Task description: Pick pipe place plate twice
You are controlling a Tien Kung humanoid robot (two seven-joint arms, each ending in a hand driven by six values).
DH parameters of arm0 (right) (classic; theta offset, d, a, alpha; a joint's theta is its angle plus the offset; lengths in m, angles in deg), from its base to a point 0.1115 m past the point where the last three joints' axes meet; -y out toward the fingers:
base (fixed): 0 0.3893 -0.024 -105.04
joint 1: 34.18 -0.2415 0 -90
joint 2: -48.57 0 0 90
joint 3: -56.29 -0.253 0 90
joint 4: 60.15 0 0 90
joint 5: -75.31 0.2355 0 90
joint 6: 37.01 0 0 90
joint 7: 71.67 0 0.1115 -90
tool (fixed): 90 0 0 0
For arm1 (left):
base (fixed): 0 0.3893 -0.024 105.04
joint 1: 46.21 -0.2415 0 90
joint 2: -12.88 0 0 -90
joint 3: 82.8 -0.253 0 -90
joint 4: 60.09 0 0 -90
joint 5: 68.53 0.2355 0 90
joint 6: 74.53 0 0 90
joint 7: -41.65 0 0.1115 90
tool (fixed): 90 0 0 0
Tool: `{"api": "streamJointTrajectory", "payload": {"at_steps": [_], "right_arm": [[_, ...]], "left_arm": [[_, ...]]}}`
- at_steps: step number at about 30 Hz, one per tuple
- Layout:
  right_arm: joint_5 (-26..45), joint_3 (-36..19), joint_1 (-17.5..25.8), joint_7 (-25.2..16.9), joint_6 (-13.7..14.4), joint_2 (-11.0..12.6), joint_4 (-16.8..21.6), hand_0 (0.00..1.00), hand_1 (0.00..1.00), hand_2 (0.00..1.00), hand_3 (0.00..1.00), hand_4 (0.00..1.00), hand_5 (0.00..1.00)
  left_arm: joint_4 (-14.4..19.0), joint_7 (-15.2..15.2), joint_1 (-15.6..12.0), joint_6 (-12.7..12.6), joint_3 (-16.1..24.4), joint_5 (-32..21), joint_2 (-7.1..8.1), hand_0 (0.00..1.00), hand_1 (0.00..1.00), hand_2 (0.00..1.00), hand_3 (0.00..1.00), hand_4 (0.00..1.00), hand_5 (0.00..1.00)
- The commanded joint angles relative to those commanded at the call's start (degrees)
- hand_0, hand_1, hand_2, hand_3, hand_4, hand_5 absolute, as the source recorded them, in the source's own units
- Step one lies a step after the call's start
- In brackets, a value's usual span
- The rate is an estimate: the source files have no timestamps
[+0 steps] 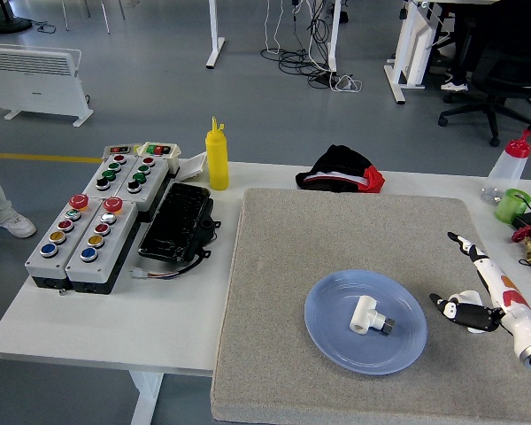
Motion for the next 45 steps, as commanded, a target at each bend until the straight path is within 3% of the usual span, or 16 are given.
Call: {"api": "streamJointTrajectory", "payload": {"at_steps": [4,8,23,25,29,30,35,36,41,42,45], "right_arm": [[4.17,-1.13,-1.04,-0.84,-0.42,0.74,-5.12,0.998,0.952,0.998,0.998,0.812,0.222],[5.70,-0.76,-1.53,-1.22,-0.65,0.05,-7.64,0.998,0.943,0.998,0.994,0.807,0.229],[6.65,2.73,-2.47,-1.06,-1.75,-1.01,-13.31,0.998,0.930,0.998,0.990,0.802,0.233],[6.65,3.38,-2.65,-0.90,-1.76,-1.07,-14.01,0.941,0.891,0.998,0.976,0.798,0.232],[6.86,4.47,-3.04,-1.43,-0.23,-1.26,-15.20,0.941,0.891,0.998,0.976,0.798,0.232],[6.93,4.72,-3.20,-1.65,0.27,-1.34,-15.68,0.787,0.787,0.896,0.894,0.753,0.190],[7.73,5.71,-3.56,-3.13,3.07,-1.48,-17.00,0.787,0.787,0.896,0.894,0.753,0.190],[8.00,5.83,-3.60,-3.41,3.47,-1.50,-17.16,0.555,0.632,0.648,0.762,0.591,0.027],[8.09,6.49,-3.64,-4.60,5.39,-1.56,-18.08,0.555,0.632,0.648,0.762,0.591,0.027],[8.12,6.55,-3.64,-4.74,5.72,-1.59,-18.22,0.366,0.490,0.539,0.619,0.523,0.004],[8.13,6.60,-3.57,-5.07,6.49,-1.60,-18.41,0.366,0.490,0.539,0.619,0.523,0.004]], "left_arm": [[0.06,0.20,0.01,-0.06,0.17,0.29,0.00,0.583,0.576,0.620,0.617,0.464,0.998],[0.09,0.36,0.01,-0.12,0.16,0.33,0.00,0.584,0.576,0.620,0.617,0.464,0.998],[0.12,0.57,0.09,-0.14,0.07,0.44,0.00,0.584,0.576,0.620,0.617,0.464,0.998],[0.12,0.60,0.14,-0.13,0.13,0.55,0.00,0.584,0.576,0.620,0.617,0.464,0.998],[0.12,0.59,0.17,-0.12,0.11,0.55,0.00,0.584,0.576,0.620,0.617,0.464,0.998],[0.12,0.62,0.18,-0.12,0.10,0.58,0.00,0.583,0.576,0.620,0.618,0.463,0.998],[0.14,0.69,0.22,-0.10,0.07,0.65,0.00,0.583,0.576,0.620,0.618,0.463,0.998],[0.14,0.69,0.22,-0.11,0.07,0.65,0.00,0.583,0.576,0.621,0.618,0.462,0.998],[0.17,0.81,0.23,-0.11,0.10,0.79,0.00,0.583,0.576,0.621,0.618,0.462,0.998],[0.17,0.82,0.22,-0.11,0.10,0.79,0.00,0.584,0.577,0.622,0.618,0.460,0.998],[0.18,0.88,0.23,-0.08,0.10,0.84,0.00,0.584,0.577,0.622,0.618,0.460,0.998]]}}
